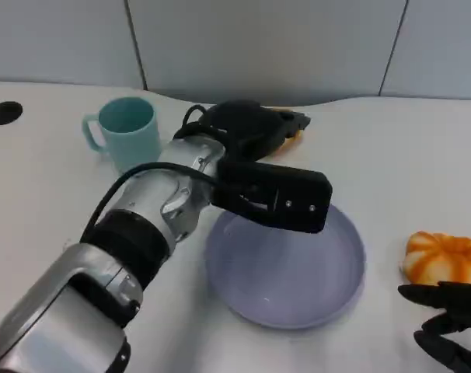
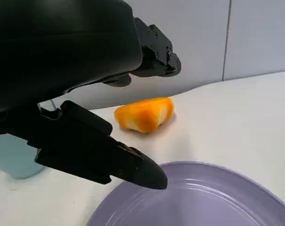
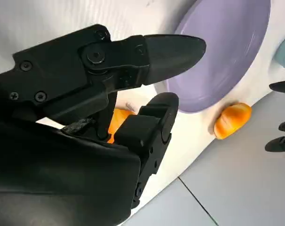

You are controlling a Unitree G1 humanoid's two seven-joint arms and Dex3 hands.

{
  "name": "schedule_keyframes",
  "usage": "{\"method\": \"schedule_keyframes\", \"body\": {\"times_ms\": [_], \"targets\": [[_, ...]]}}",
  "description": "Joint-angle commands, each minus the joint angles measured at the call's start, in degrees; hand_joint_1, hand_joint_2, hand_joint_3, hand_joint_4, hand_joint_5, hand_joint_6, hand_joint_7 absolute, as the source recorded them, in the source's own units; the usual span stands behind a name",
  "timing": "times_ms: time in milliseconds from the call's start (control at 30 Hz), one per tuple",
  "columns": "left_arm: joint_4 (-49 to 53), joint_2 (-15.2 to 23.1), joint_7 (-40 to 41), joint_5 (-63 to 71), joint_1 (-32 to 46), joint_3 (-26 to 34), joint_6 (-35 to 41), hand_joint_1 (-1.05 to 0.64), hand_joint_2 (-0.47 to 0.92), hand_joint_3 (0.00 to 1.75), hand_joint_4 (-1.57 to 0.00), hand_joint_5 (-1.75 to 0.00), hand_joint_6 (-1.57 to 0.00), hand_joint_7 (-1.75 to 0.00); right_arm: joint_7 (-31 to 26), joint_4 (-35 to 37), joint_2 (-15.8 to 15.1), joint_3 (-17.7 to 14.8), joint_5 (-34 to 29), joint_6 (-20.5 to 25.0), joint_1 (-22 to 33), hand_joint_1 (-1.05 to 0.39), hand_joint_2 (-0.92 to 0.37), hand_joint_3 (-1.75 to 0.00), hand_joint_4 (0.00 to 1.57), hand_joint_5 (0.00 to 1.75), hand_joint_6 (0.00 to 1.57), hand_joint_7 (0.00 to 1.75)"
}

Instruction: Grasp the bread from the table and place it into the plate.

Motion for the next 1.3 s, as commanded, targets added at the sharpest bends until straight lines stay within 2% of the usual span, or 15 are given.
{"method": "schedule_keyframes", "body": {"times_ms": [33, 667, 1000, 1300], "targets": [[1.47, 0.26, 2.52, -0.35, -1.08, 0.55, 0.17, -0.62, 0.86, 0.0, -0.09, -0.32, -0.23, -0.01, -0.49, 0.67, -0.3, -0.79, 0.8, -1.31, -0.05, -0.24, -0.92, -0.3, 0.67, 0.79, 0.86, 0.02], [7.06, -1.93, 13.93, -0.77, -1.23, 1.2, 1.41, -0.63, 0.86, 0.0, -0.09, -0.38, -0.21, 0.0, -0.37, 0.28, -0.45, -0.67, 0.16, -0.85, -0.14, -0.26, -0.92, -0.31, 0.66, 0.78, 0.86, 0.01], [9.33, -2.83, 20.34, -0.59, -1.31, 1.12, 2.62, -0.53, 0.88, 0.0, -0.06, -0.45, -0.25, -0.02, -0.11, 0.66, -0.7, -0.77, 0.42, -1.13, -0.31, -0.26, -0.92, -0.31, 0.65, 0.78, 0.85, 0.01], [10.04, -3.12, 24.28, -1.36, -0.61, 1.78, 1.95, -0.52, 0.91, 0.01, -0.04, -0.52, -0.25, -0.01, -0.4, 1.02, -0.32, -0.72, 0.65, -1.57, -0.37, -0.25, -0.92, -0.3, 0.67, 0.79, 0.86, 0.01]]}}
